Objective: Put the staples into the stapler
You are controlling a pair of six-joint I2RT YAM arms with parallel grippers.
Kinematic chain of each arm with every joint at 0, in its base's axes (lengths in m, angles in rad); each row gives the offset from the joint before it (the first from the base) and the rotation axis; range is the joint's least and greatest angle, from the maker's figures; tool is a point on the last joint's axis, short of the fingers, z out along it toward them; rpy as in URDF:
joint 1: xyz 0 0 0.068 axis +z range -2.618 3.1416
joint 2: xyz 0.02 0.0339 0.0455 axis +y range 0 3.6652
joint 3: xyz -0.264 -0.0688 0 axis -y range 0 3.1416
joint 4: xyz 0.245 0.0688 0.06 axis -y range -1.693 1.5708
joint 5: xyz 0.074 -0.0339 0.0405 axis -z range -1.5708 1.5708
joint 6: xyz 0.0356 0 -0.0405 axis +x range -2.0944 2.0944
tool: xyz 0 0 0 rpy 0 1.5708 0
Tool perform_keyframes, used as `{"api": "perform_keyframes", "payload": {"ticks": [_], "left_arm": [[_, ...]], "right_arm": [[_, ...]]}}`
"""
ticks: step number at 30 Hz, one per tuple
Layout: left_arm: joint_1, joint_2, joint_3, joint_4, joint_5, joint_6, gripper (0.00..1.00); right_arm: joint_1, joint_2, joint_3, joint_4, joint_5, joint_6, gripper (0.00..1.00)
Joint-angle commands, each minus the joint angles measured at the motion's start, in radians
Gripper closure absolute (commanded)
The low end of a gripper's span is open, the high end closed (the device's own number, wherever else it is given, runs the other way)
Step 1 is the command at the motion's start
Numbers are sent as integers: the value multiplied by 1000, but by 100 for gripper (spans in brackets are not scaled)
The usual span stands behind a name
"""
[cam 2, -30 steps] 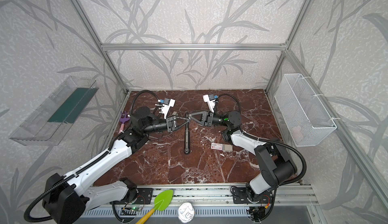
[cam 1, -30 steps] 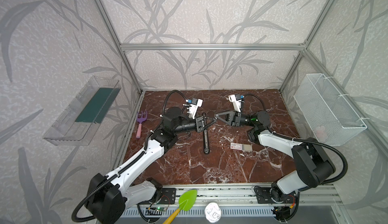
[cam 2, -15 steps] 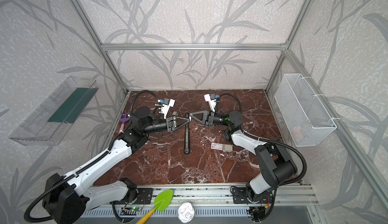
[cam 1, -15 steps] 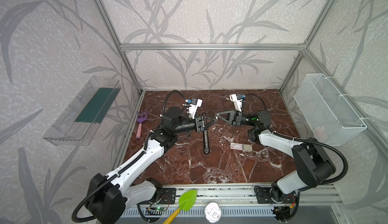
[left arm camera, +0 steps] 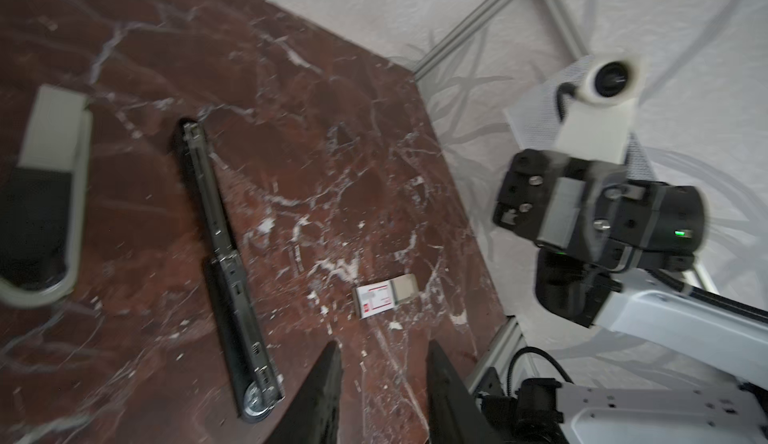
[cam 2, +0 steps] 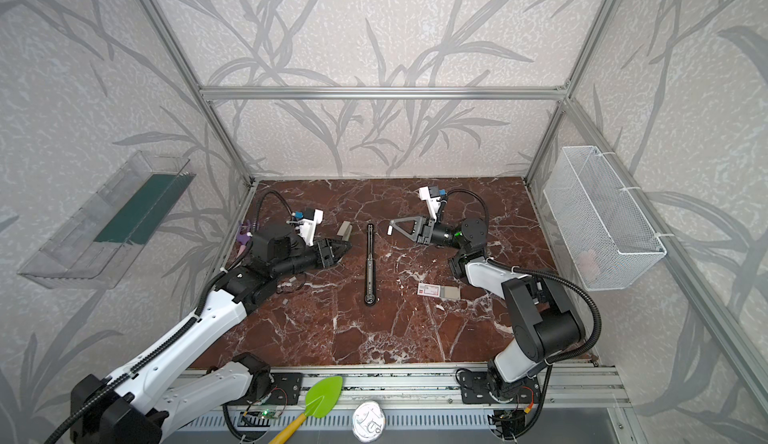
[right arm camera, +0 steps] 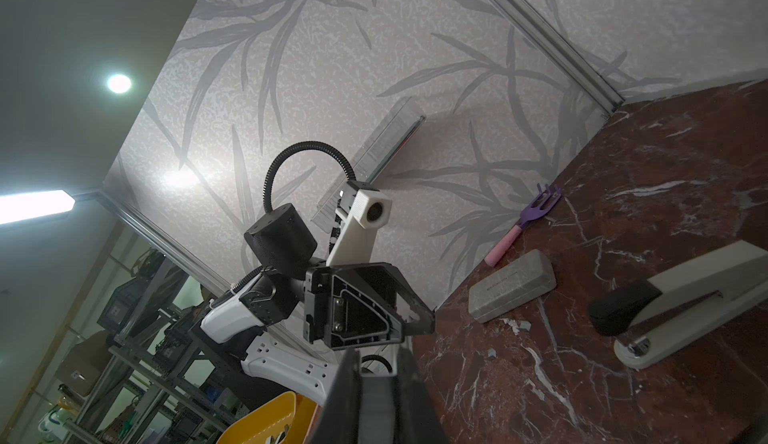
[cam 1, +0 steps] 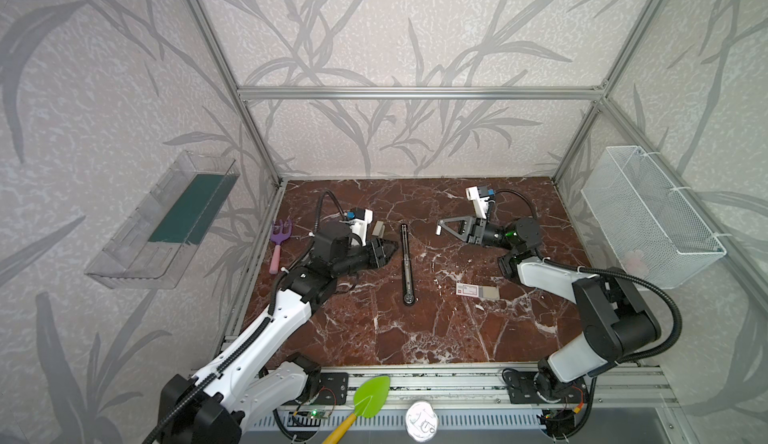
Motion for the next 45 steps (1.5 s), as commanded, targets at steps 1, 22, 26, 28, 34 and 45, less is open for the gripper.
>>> {"api": "perform_keyframes", "payload": {"ticks": [1, 22, 26, 28, 34, 45], "left_arm": [[-25, 72, -61, -173, -175, 0, 65], [-222, 697, 113, -46, -118, 20, 71], [-232, 702, 118, -14, -97, 20, 71], [-230, 678, 112, -46, -122, 33, 71], [-197, 475, -10, -107, -247, 2, 71], [-128, 71, -216, -125, -349, -95, 68]], "right_arm": [[-4, 23, -5, -16, -20, -44, 88], [-3, 42, 31, -616, 97, -393, 88], [9, 2, 79, -918, 179, -557, 87], [20, -9, 113, -1050, 225, -635, 87], [133, -9, 264, -1420, 475, -826, 86], [383, 175, 568, -1766, 962, -900, 85]]}}
